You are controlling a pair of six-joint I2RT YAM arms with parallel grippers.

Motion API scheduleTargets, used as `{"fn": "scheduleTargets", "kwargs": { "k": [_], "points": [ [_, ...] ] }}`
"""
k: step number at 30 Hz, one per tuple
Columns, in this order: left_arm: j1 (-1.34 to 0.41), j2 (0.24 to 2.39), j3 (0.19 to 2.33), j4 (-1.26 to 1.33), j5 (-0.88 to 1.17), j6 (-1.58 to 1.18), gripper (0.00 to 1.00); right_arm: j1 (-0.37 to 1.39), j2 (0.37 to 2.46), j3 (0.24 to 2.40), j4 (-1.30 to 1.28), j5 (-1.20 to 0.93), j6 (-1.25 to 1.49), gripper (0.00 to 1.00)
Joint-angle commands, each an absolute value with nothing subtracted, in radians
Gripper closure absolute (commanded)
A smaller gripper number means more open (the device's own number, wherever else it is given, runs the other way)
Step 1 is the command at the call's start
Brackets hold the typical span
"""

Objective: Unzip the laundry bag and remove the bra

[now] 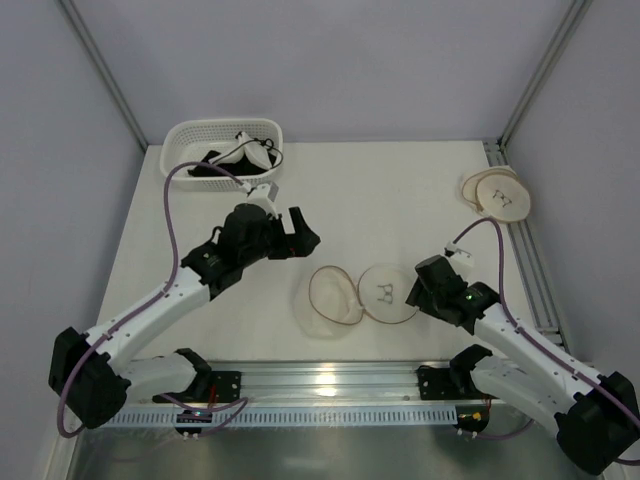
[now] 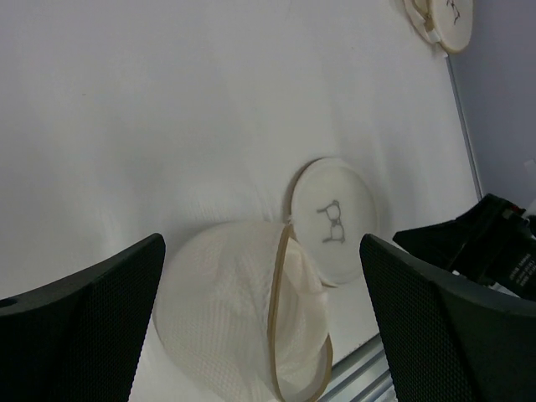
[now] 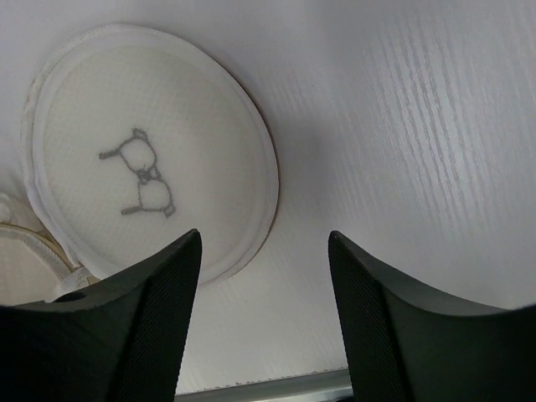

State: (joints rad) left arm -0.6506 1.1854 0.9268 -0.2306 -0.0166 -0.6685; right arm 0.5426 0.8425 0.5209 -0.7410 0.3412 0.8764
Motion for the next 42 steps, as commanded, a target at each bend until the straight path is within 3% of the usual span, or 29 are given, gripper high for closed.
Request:
{"fn": "scheduleTargets", "kwargs": {
  "k": [1,8,16,19,21,24,29,36,42],
  "points": [
    [-0.663,1.065,0.884,-0.225,-0.014,-0.696,0.01,0.531,0.893,0.506,-0.631,0.370,0.942,0.37],
    [-0.663,0.879,0.816,-0.285,-0.012,-0.736,0.01,0.526,1.054,0.515,-0.549,0.327,0.937,0.45],
    [-0.663,0.784,0.812,-0.387,-0.011,-0.744,0.01,0.528,1.092,0.509,-0.525,0.339,0.969,0.52],
    [-0.663,0.755,0.796,-0.402,-0.015,-0.756,0.01,0.528,1.117,0.488,-0.506,0.331,0.986,0.65],
    [-0.664,0.736,0.795,-0.410,-0.015,-0.762,0.01,0.528,1.126,0.476,-0.497,0.327,0.996,0.65],
    [-0.664,0.709,0.804,-0.437,-0.021,-0.769,0.01,0.526,1.138,0.462,-0.486,0.319,0.999,0.58],
    [-0.663,0.680,0.818,-0.457,-0.017,-0.769,0.00,0.526,1.100,0.460,-0.512,0.330,1.003,0.35],
    [-0.664,0.683,0.812,-0.476,-0.018,-0.765,0.01,0.526,0.924,0.495,-0.590,0.388,0.980,0.33],
    [-0.663,0.681,0.810,-0.468,-0.021,-0.764,0.01,0.526,0.905,0.554,-0.741,0.477,1.009,0.33]
  ]
}}
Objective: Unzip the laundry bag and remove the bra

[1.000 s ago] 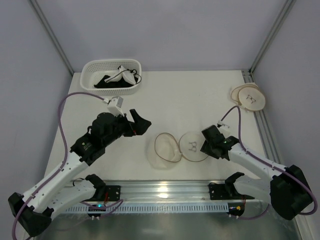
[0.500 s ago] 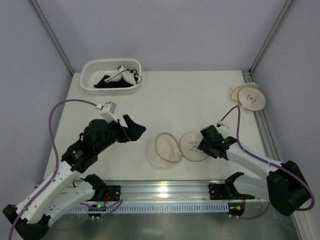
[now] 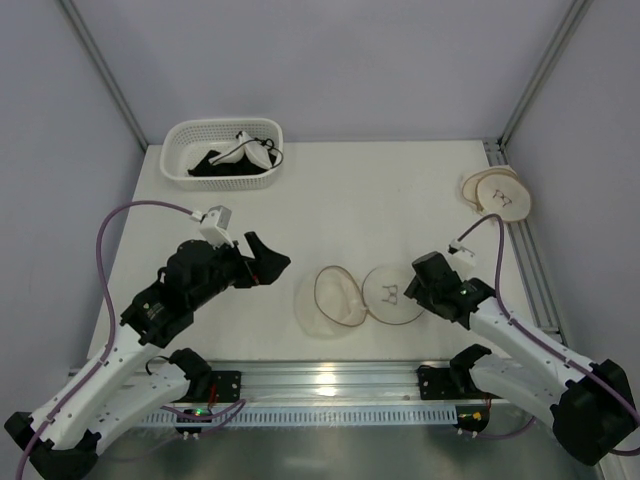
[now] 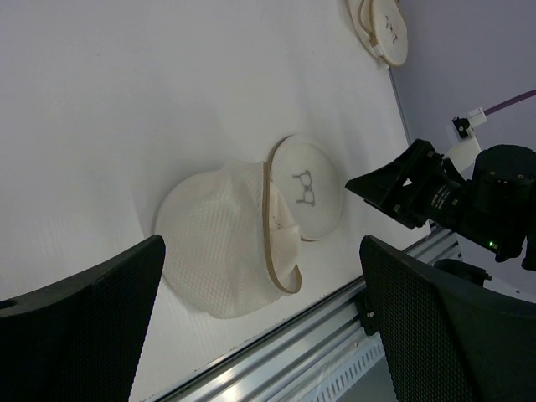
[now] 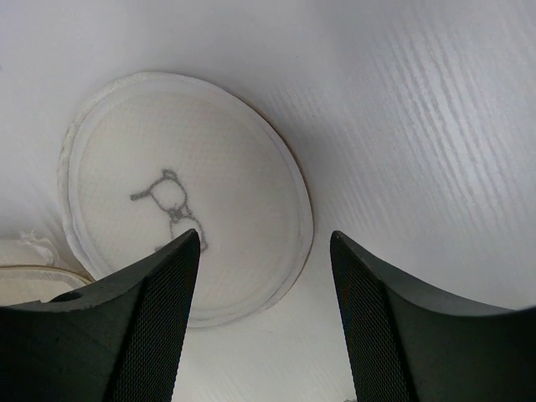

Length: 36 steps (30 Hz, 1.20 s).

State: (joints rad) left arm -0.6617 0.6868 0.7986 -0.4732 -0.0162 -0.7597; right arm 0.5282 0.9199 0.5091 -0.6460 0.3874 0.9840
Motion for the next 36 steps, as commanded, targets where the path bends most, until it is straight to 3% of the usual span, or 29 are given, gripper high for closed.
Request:
{"fn": "scheduleTargets", "kwargs": {
  "k": [1,10,14,16,19,25,36],
  "points": [
    [-0.663,0.684,0.811,-0.469,-0.017,-0.762,0.01,0.528,0.905,0.554,-0.747,0.480,1.017,0.33],
    [-0.663,0.684,0.818,-0.489,-0.015,-0.767,0.00,0.528,1.049,0.470,-0.661,0.405,1.092,0.39],
    [-0.663,0.680,0.818,-0.494,-0.023,-0.759,0.01,0.526,1.089,0.474,-0.618,0.397,1.080,0.62],
    [-0.664,0.680,0.819,-0.498,-0.025,-0.758,0.01,0.526,1.101,0.486,-0.612,0.397,1.071,0.67],
    [-0.663,0.675,0.818,-0.499,-0.029,-0.755,0.01,0.526,1.115,0.497,-0.614,0.413,1.068,0.96],
    [-0.663,0.667,0.813,-0.508,-0.031,-0.753,0.01,0.528,1.054,0.598,-0.738,0.527,1.045,0.96],
    [-0.664,0.647,0.804,-0.522,-0.038,-0.756,0.01,0.528,1.003,1.054,-1.078,0.929,0.860,0.96]
  ]
}}
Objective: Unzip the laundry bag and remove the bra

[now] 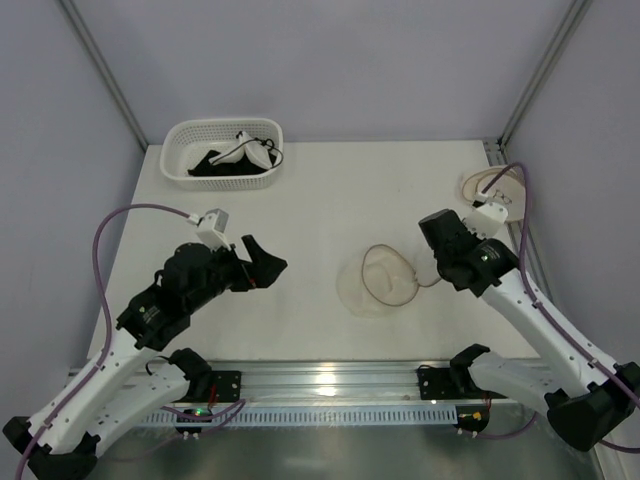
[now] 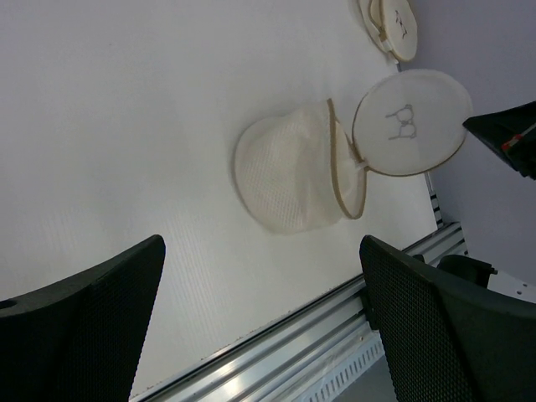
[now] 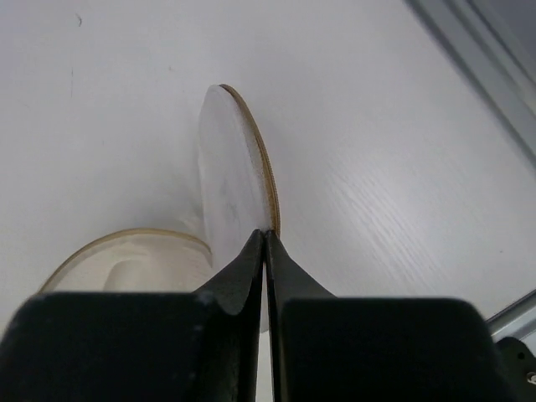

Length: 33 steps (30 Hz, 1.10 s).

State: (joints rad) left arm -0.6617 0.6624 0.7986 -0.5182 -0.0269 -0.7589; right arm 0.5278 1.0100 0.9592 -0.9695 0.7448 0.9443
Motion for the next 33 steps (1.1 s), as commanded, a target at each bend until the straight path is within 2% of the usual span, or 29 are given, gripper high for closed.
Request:
{"fn": "scheduleTargets", "kwargs": {
  "k": [1,7,12,17,22,24,25,27,28,30,33],
  "points": [
    [-0.663,0.644,0.804,-0.523,-0.040,-0.755,0.00,0.526,1.023,1.077,-1.080,0.936,0.827,0.97],
    [-0.663,0.635,0.804,-0.534,-0.043,-0.758,0.01,0.529,1.202,1.195,-0.977,0.882,0.482,0.96],
    [-0.663,0.621,0.795,-0.538,-0.049,-0.765,0.00,0.647,1.371,1.192,-0.893,0.876,0.332,0.96],
    [-0.663,0.609,0.796,-0.551,-0.064,-0.764,0.00,0.791,1.552,1.215,-0.821,0.838,0.293,0.96],
    [-0.664,0.598,0.801,-0.564,-0.081,-0.759,0.01,0.926,1.638,1.261,-0.816,0.805,0.325,0.96],
    [-0.663,0.592,0.801,-0.574,-0.089,-0.758,0.01,0.969,1.629,1.241,-0.796,0.724,0.334,0.96],
    [-0.664,0.591,0.801,-0.575,-0.092,-0.758,0.01,0.982,1.617,1.229,-0.787,0.698,0.340,0.90],
    [-0.663,0.588,0.801,-0.578,-0.094,-0.758,0.01,0.994,1.551,1.172,-0.755,0.600,0.377,0.46],
    [-0.664,0.588,0.801,-0.578,-0.094,-0.756,0.01,0.996,1.519,1.146,-0.740,0.577,0.396,0.31],
    [-0.664,0.589,0.799,-0.577,-0.091,-0.758,0.01,0.994,1.414,1.079,-0.707,0.558,0.460,0.12],
    [-0.664,0.592,0.795,-0.568,-0.081,-0.764,0.00,0.980,1.349,1.042,-0.709,0.584,0.515,0.01]
  ]
}}
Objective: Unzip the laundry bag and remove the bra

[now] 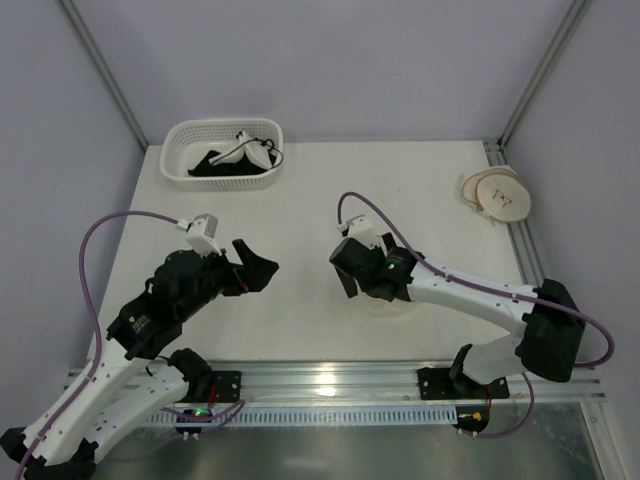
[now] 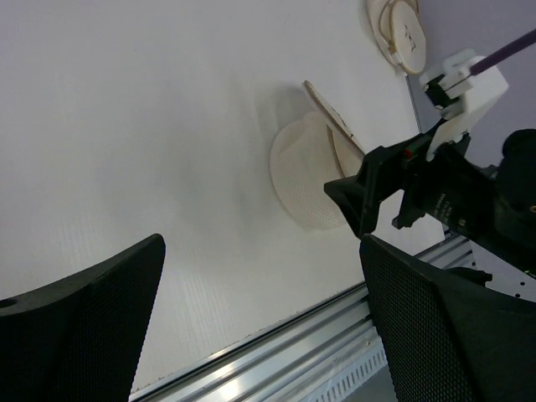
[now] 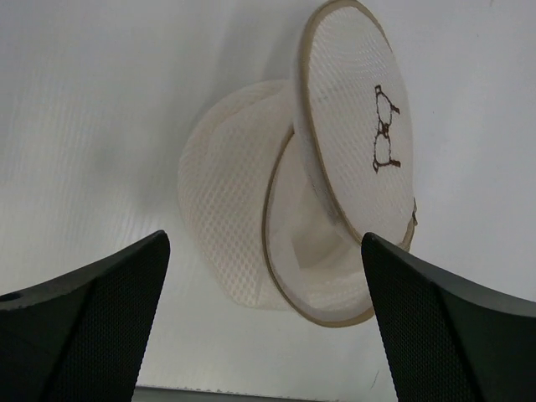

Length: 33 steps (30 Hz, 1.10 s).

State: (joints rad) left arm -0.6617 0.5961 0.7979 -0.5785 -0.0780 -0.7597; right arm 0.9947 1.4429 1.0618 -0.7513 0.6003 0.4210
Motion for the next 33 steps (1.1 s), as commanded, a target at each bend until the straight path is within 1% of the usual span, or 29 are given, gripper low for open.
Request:
{"fn": "scheduleTargets", "kwargs": {
  "k": [1,5,10,13,15,16,18,19,20,21,22,23,28,31,33],
  "points": [
    [-0.664,0.597,0.793,-0.566,-0.077,-0.765,0.01,0.968,1.341,1.045,-0.721,0.591,0.525,0.01],
    [-0.663,0.598,0.796,-0.571,-0.074,-0.772,0.01,0.896,1.373,1.054,-0.739,0.606,0.497,0.01],
    [-0.664,0.575,0.805,-0.595,-0.087,-0.775,0.01,0.758,1.423,0.993,-0.620,0.493,0.397,0.01],
    [-0.664,0.563,0.816,-0.617,-0.107,-0.767,0.00,0.741,1.457,0.977,-0.617,0.479,0.384,0.00],
    [-0.664,0.557,0.818,-0.623,-0.113,-0.764,0.01,0.741,1.447,0.951,-0.603,0.414,0.383,0.02],
    [-0.663,0.555,0.816,-0.623,-0.114,-0.764,0.00,0.739,1.442,0.940,-0.595,0.399,0.388,0.10],
    [-0.663,0.558,0.816,-0.618,-0.109,-0.764,0.00,0.739,1.439,0.914,-0.588,0.374,0.399,0.21],
    [-0.663,0.561,0.816,-0.615,-0.103,-0.765,0.01,0.739,1.445,0.908,-0.591,0.374,0.402,0.38],
    [-0.664,0.563,0.818,-0.614,-0.098,-0.764,0.01,0.741,1.450,0.904,-0.594,0.373,0.405,0.47],
    [-0.663,0.564,0.818,-0.612,-0.098,-0.764,0.01,0.739,1.456,0.897,-0.600,0.380,0.414,0.59],
    [-0.664,0.571,0.818,-0.611,-0.095,-0.764,0.01,0.739,1.466,0.899,-0.607,0.400,0.425,0.74],
    [-0.664,0.572,0.818,-0.611,-0.094,-0.762,0.00,0.738,1.471,0.908,-0.630,0.425,0.436,0.96],
    [-0.664,0.572,0.819,-0.607,-0.089,-0.764,0.01,0.695,1.471,1.001,-0.721,0.596,0.503,0.96],
    [-0.664,0.571,0.819,-0.609,-0.083,-0.764,0.01,0.608,1.470,1.098,-0.778,0.666,0.511,0.96],
    [-0.664,0.569,0.819,-0.611,-0.080,-0.767,0.00,0.511,1.476,1.176,-0.782,0.684,0.502,0.97]
  ]
}}
